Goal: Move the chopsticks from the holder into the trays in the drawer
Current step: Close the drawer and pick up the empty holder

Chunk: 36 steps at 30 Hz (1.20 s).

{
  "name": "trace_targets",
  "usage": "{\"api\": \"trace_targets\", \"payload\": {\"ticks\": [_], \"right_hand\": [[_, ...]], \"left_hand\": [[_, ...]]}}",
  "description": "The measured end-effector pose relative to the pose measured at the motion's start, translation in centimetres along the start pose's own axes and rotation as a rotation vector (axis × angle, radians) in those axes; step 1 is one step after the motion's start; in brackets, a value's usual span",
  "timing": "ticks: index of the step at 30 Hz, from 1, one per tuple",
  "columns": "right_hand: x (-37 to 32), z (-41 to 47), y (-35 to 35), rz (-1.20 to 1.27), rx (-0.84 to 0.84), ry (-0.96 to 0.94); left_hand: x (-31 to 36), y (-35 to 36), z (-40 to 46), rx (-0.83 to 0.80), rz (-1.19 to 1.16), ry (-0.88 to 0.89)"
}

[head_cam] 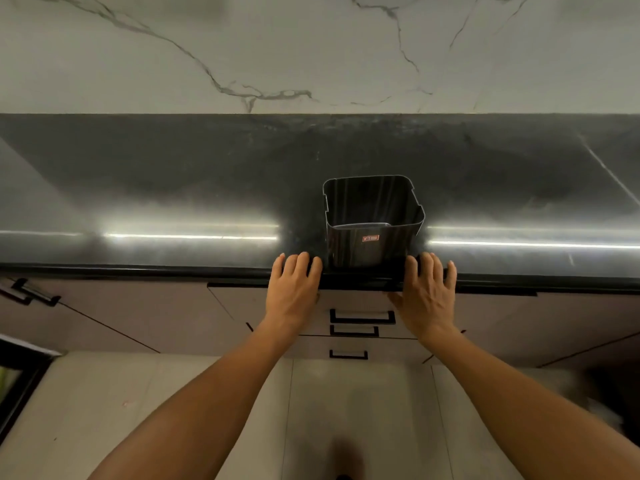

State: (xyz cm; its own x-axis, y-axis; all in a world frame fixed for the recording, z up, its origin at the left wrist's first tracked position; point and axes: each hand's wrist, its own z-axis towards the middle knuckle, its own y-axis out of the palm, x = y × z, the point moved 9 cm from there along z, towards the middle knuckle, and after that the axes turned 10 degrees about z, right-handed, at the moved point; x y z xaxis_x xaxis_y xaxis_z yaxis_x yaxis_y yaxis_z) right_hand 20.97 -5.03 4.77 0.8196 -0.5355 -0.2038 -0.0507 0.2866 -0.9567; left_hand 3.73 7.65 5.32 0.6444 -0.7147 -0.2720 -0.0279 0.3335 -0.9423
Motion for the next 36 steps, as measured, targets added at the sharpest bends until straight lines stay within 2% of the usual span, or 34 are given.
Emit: {"api": "trace_targets", "payload": {"ticks": [4, 15, 20, 24, 26, 31, 33, 36], "right_hand": [[0.4, 0.8, -0.4, -0.011, 0.079, -0.044], [1.0, 2.2, 0.2, 0.000, 0.171, -0.048], [0.9, 2.0, 0.0, 0.051, 0.134, -0.051], [1.5, 0.6, -0.4, 0.169, -0.019, -0.128], [2.1, 0.4, -1.1, 0.338, -0.077, -0.099], [1.1, 2.0, -2.6, 1.093, -0.189, 0.177], [-0.2, 2.4, -2.5, 1.258, -0.219, 0.196], [-1.4, 3.2, -3.0, 1.343, -0.217, 0.169]], "left_hand": [[-0.2, 0.1, 0.7, 0.087, 0.018, 0.025], [-0.6, 1.0, 2.1, 0.083, -0.005, 0.004], [-0.8, 0.8, 2.3, 0.067, -0.045, -0.044], [-1.1, 0.1, 0.7, 0.026, -0.186, -0.023], [-1.9, -0.6, 0.0, 0.035, -0.350, -0.038], [-1.8, -2.9, 0.3, -0.021, -1.002, -0.183], [-0.5, -4.3, 0.8, -0.034, -1.163, -0.211], [0.8, -4.9, 1.5, -0.059, -1.292, -0.242]]}}
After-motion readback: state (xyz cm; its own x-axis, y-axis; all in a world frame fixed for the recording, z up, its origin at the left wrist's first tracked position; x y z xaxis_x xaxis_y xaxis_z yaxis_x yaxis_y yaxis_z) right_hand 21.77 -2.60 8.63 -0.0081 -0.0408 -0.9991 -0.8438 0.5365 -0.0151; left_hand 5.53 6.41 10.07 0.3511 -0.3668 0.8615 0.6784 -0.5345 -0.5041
